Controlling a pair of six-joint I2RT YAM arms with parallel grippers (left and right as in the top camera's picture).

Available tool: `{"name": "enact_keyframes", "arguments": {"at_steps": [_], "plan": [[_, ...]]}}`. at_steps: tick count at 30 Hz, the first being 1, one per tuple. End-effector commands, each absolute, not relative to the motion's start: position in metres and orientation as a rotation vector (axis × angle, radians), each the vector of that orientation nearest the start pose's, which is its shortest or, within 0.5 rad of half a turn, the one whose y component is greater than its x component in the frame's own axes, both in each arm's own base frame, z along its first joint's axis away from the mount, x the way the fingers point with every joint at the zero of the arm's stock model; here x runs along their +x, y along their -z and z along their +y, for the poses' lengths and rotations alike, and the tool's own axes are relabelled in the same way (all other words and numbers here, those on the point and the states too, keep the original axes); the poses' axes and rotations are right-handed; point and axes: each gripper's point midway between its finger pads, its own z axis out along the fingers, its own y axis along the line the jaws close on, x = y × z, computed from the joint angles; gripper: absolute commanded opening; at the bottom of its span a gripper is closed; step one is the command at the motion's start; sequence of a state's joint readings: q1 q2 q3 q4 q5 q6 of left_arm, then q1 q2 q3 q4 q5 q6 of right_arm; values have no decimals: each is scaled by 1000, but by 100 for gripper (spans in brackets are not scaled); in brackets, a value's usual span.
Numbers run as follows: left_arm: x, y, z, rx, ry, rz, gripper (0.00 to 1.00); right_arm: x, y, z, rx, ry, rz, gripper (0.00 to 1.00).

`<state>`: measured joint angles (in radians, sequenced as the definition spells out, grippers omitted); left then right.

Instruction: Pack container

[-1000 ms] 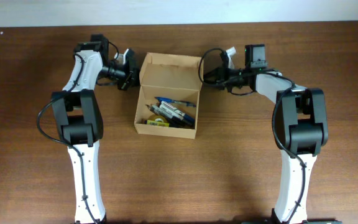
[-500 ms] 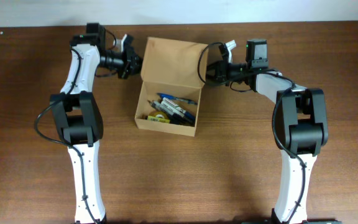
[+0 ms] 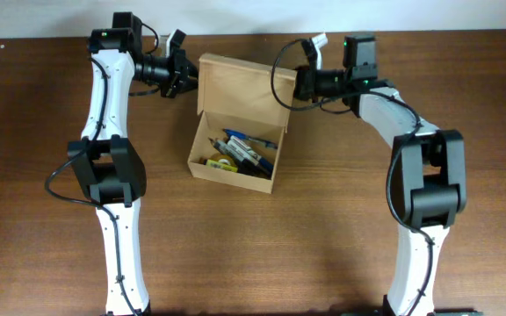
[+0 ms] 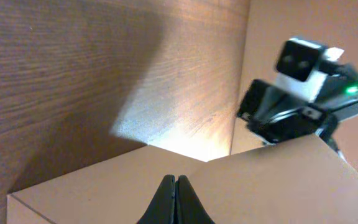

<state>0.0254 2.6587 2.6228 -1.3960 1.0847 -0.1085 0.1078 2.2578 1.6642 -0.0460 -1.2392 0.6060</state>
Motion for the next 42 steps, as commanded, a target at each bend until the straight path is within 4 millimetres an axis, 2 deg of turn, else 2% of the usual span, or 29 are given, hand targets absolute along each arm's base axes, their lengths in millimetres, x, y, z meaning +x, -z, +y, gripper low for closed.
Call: {"name": "enact_keyframes", "arguments": {"at_steps": [1, 7, 11, 18, 21, 24, 29, 31, 32, 35, 38, 42], "plan": [[525, -146, -142, 33, 1561, 2587, 1, 499, -196, 225, -306, -1764, 2133, 4], [518, -170, -140, 97, 1511, 2579, 2, 484, -208, 230, -337, -1685, 2173, 4], [506, -181, -138, 132, 1448, 2617, 1, 468, -195, 229, -321, -1505, 2309, 4], [494, -188, -141, 173, 1323, 2686, 2, 425, -183, 236, -427, -1219, 2509, 4], [492, -190, -139, 180, 1222, 2719, 2, 408, -176, 236, -449, -1078, 2603, 4], [490, -193, -131, 180, 1040, 2767, 2, 395, -172, 235, -474, -946, 2666, 4], [482, -226, -110, 207, 594, 2768, 2, 381, -177, 227, -495, -703, 2708, 4], [477, -246, -102, 213, 457, 2735, 2, 377, -182, 224, -502, -643, 2705, 4], [471, -265, -100, 215, 388, 2699, 1, 374, -185, 221, -507, -606, 2705, 4], [460, -283, -104, 237, 367, 2670, 2, 367, -185, 218, -516, -581, 2727, 4], [445, -280, -105, 250, 319, 2714, 2, 361, -180, 217, -522, -570, 2762, 4], [424, -249, -104, 263, 278, 2857, 2, 356, -178, 223, -580, -531, 2757, 4]]}}
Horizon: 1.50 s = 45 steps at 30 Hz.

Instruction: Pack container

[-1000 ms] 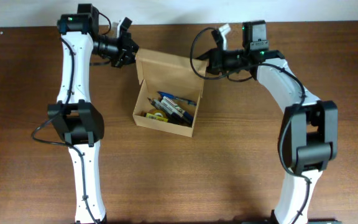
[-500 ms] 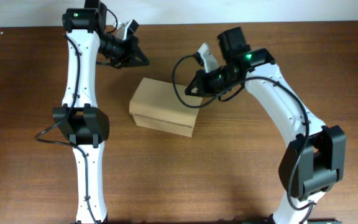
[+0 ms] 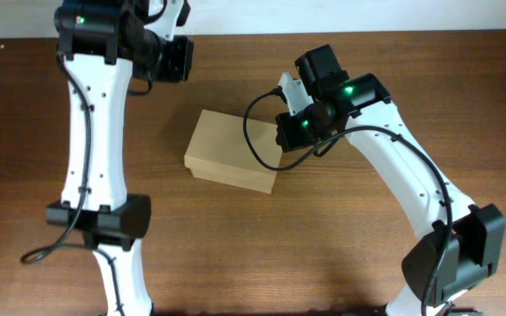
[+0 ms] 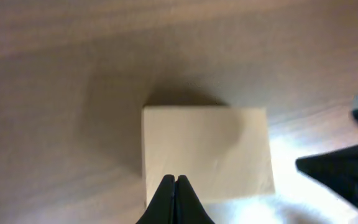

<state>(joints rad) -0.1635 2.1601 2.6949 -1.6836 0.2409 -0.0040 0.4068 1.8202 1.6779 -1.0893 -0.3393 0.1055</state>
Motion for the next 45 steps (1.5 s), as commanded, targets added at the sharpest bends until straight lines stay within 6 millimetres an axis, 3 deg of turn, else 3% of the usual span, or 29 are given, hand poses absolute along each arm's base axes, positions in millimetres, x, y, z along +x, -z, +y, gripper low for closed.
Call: {"name": "enact_keyframes", "arguments": {"at_steps": [1, 5, 8, 16, 20, 25, 29, 34, 37, 40, 42, 45], "plan": [[419, -238, -104, 265, 276, 2899, 1, 356, -177, 225, -589, -517, 2756, 4], [401, -191, -109, 275, 308, 3062, 2, 352, -169, 233, -629, -476, 2768, 4], [398, -167, -110, 283, 307, 3109, 2, 351, -156, 235, -639, -470, 2800, 4], [379, -103, -116, 291, 347, 3227, 2, 345, -101, 232, -645, -431, 2946, 4], [368, -78, -114, 286, 343, 3274, 2, 348, -79, 234, -640, -427, 2963, 4], [370, -82, -114, 286, 345, 3256, 2, 362, -89, 233, -627, -393, 2907, 4], [387, -122, -115, 286, 344, 3157, 2, 394, -132, 208, -540, -246, 2802, 4], [418, -196, -106, 260, 320, 2957, 2, 437, -223, 169, -375, -197, 2615, 4], [437, -256, -91, 221, 269, 2780, 3, 459, -289, 143, -272, -203, 2469, 4], [447, -316, -69, 161, 222, 2598, 11, 470, -349, 118, -195, -200, 2322, 4], [449, -354, -53, 121, 199, 2471, 22, 473, -394, 102, -152, -196, 2207, 4], [444, -406, -29, 69, 168, 2296, 35, 472, -441, 84, -108, -187, 2077, 4]]}}
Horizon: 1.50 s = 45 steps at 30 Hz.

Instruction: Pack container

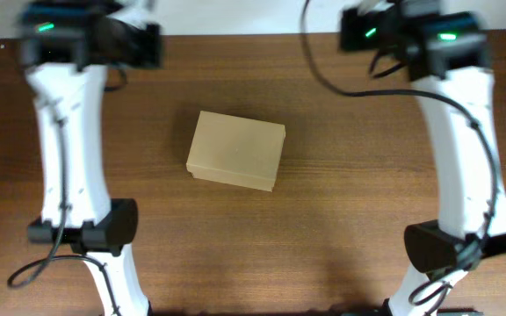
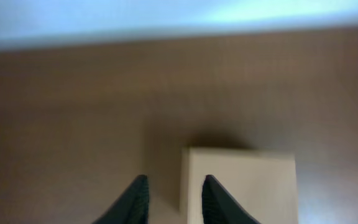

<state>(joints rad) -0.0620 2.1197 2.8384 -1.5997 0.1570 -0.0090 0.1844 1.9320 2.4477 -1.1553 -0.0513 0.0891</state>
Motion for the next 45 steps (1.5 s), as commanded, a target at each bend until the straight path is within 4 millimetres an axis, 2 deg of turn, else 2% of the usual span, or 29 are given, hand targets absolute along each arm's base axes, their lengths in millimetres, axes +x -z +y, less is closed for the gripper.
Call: {"name": "enact_keyframes", "arguments": {"at_steps": [1, 2, 3, 4, 5, 6, 7, 9, 12, 17, 28, 45], "plan": [[442, -418, -24, 57, 159, 2255, 41, 471, -457, 77, -93, -183, 2030, 4], [439, -431, -17, 43, 147, 2210, 49, 470, -470, 72, -82, -180, 1990, 4], [437, -442, -10, 30, 136, 2169, 54, 467, -483, 69, -76, -181, 1952, 8], [435, -451, -5, 19, 126, 2135, 66, 465, -496, 67, -73, -182, 1914, 18], [433, -458, 0, 9, 117, 2107, 84, 462, -511, 66, -71, -182, 1865, 34], [432, -467, 5, -1, 107, 2079, 95, 459, -526, 66, -70, -185, 1817, 53], [433, -470, 9, -9, 101, 2064, 100, 457, -537, 66, -70, -187, 1778, 66], [433, -476, 13, -16, 93, 2043, 100, 452, -557, 65, -69, -190, 1712, 99], [434, -475, 13, -17, 92, 2045, 100, 449, -567, 65, -69, -192, 1681, 99], [435, -471, 14, -18, 94, 2057, 100, 451, -562, 65, -69, -191, 1696, 99], [432, -465, 13, -21, 97, 2088, 100, 441, -515, 65, -74, -185, 1891, 99], [432, -465, 13, -21, 98, 2088, 100, 433, -492, 63, -72, -173, 1992, 99]]}}
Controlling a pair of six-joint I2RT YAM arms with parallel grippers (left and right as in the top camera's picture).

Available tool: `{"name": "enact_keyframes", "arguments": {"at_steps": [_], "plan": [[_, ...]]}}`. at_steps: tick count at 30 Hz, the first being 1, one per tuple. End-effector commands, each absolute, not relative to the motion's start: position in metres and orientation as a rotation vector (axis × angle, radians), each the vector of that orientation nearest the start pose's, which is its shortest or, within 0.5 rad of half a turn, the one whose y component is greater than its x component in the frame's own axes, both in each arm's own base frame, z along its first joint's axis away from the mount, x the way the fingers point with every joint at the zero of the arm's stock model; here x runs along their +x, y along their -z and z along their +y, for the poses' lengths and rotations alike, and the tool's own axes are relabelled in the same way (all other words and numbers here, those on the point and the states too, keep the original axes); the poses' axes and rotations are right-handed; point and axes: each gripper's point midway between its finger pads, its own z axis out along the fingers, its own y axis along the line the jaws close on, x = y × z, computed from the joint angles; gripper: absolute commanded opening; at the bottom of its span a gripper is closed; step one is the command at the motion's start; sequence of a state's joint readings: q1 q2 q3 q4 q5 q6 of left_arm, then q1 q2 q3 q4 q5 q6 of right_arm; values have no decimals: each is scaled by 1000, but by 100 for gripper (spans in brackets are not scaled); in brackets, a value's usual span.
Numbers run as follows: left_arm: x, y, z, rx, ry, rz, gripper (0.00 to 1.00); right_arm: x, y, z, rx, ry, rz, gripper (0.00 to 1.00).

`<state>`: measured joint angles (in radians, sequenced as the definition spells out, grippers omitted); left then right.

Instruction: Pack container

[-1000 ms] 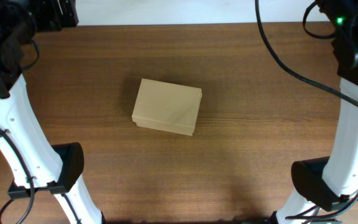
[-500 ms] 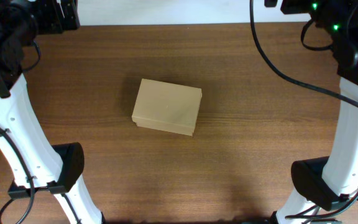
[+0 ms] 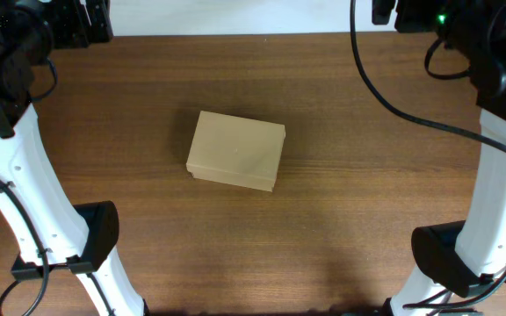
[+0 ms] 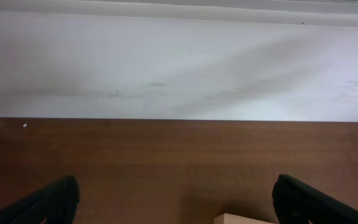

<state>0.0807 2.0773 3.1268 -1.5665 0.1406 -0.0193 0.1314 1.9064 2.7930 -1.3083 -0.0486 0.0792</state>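
Observation:
The tan cardboard box (image 3: 236, 150) lies on the table with its lid down flat, so whatever it holds is hidden. Only one pale corner of the box (image 4: 244, 219) shows at the bottom edge of the left wrist view. My left gripper (image 4: 176, 202) is open wide over bare wood behind the box, one dark fingertip (image 4: 58, 196) at each side of the frame. From overhead the left arm's head (image 3: 82, 22) is at the far left corner and the right arm's head (image 3: 393, 10) at the far right. The right fingers do not show.
A white wall (image 4: 179, 68) rises behind the back edge of the brown wooden table (image 3: 367, 219). Both arm bases stand at the front edge, left (image 3: 95, 237) and right (image 3: 446, 254). Nothing else lies on the wood around the box.
My left gripper has gone from a narrow opening to wide open. It has pulled further back toward the wall, with less of the box in its view. The box has not moved.
The box first stood open with pens and a tape roll inside, both grippers at its raised lid and the left one shut. Then the lid was down with the right gripper at its edge. After that both arms were back at the far corners, and the left gripper has opened.

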Motion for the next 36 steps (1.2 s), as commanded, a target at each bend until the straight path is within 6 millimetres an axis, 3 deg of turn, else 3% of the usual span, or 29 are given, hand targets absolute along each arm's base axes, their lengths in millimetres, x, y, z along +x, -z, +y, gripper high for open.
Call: {"name": "enact_keyframes", "arguments": {"at_steps": [1, 3, 7, 13, 18, 23, 27, 36], "plan": [[432, -465, 13, -21, 98, 2088, 100, 433, -490, 63, -71, -173, 1998, 99], [432, -465, 13, -21, 98, 2088, 100, 431, -488, 63, -72, -172, 2010, 99], [432, -465, 13, -21, 97, 2088, 100, 410, -508, 60, -71, -175, 1962, 99], [432, -465, 13, -21, 97, 2088, 100, 350, -532, 44, -47, -162, 1915, 100], [432, -465, 13, -21, 97, 2088, 100, 294, -520, 22, 2, -127, 1928, 99], [432, -465, 13, -21, 97, 2088, 100, 259, -492, 3, 65, -77, 1911, 99], [432, -465, 13, -21, 97, 2088, 100, 241, -458, -4, 93, -51, 1875, 99], [432, -465, 13, -21, 97, 2088, 100, 213, -338, -3, 93, -51, 1870, 99]]}}
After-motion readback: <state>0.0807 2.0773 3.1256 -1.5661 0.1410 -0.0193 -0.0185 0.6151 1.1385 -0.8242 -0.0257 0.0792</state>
